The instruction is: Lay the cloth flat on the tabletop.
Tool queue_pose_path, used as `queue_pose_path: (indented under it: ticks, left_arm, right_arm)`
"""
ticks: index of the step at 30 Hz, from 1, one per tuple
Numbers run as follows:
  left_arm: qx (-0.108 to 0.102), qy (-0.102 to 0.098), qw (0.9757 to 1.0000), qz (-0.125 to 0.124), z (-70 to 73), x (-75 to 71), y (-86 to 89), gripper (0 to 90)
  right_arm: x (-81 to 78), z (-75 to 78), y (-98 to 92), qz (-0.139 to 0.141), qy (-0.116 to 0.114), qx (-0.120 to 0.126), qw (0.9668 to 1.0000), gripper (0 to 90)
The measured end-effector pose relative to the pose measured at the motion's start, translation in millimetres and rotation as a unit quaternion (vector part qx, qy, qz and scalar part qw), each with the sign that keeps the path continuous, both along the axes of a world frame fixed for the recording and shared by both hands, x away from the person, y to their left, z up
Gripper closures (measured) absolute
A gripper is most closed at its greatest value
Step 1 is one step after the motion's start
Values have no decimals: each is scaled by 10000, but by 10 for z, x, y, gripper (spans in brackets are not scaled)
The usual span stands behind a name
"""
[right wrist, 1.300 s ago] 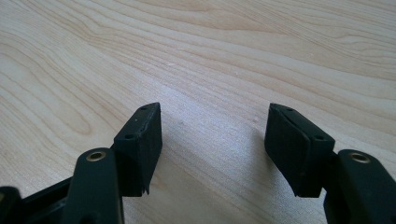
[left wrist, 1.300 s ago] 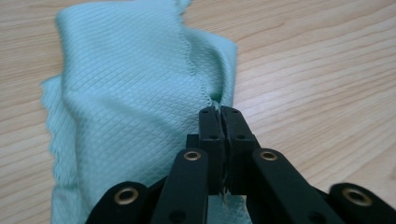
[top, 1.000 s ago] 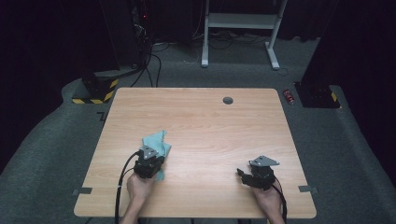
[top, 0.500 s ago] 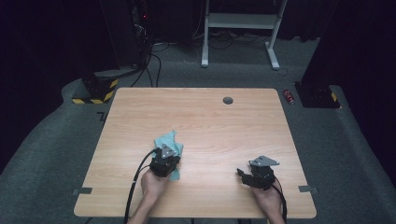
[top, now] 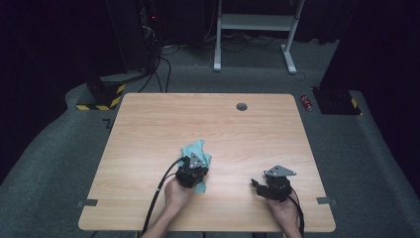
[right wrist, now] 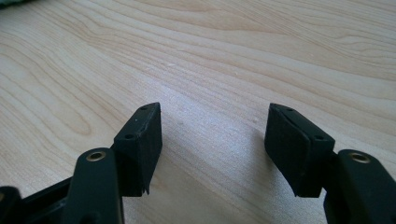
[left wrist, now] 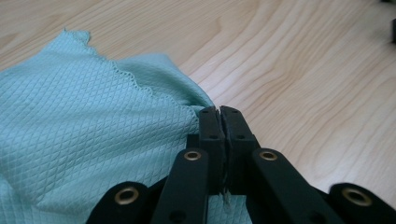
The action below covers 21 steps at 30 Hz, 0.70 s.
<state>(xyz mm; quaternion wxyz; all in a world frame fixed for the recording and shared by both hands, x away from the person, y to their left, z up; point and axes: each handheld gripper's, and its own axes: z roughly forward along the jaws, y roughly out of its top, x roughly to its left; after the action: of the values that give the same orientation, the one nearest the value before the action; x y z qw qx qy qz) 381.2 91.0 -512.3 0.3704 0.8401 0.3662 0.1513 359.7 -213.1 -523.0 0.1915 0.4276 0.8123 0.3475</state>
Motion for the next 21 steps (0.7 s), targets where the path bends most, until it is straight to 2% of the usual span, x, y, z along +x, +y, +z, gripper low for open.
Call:
queue_pose_path:
  ticks: [4,10,13,14,16,17,18,19,20,21]
  left_arm:
    - [-30,-4,9999,-147,-19,26,-150,878]
    - [-81,73,9995,-294,-14,66,-268,877]
    - [-131,123,9991,-372,38,67,-303,855]
    - [-272,106,9988,-386,98,38,-294,836]
    - [-306,64,9988,-363,131,16,-284,805]
    - [-209,-71,9994,-275,185,-19,-260,692]
    - [-209,-71,9994,-275,185,-19,-260,639]
    - [-78,-142,9997,-176,219,-34,-236,639]
    - [203,-280,9994,9,276,-30,-184,559]
    - [203,-280,9994,9,276,-30,-184,535]
  right_arm:
    - [2,-1,-1,3,-9,-3,10000,367]
    - [1,0,0,-5,0,-2,10000,367]
    - [0,0,1,-7,-2,-3,10000,368]
    - [0,0,1,-10,-2,-5,10000,368]
    - [1,-1,1,-9,-10,-6,10000,368]
    - [1,-1,0,-18,-13,-10,10000,368]
    - [1,-1,0,-18,-13,-10,10000,368]
    - [1,0,0,-28,-13,-11,10000,367]
    - [-1,0,0,-60,0,-3,10000,368]
    - [0,0,0,-60,0,-3,10000,368]
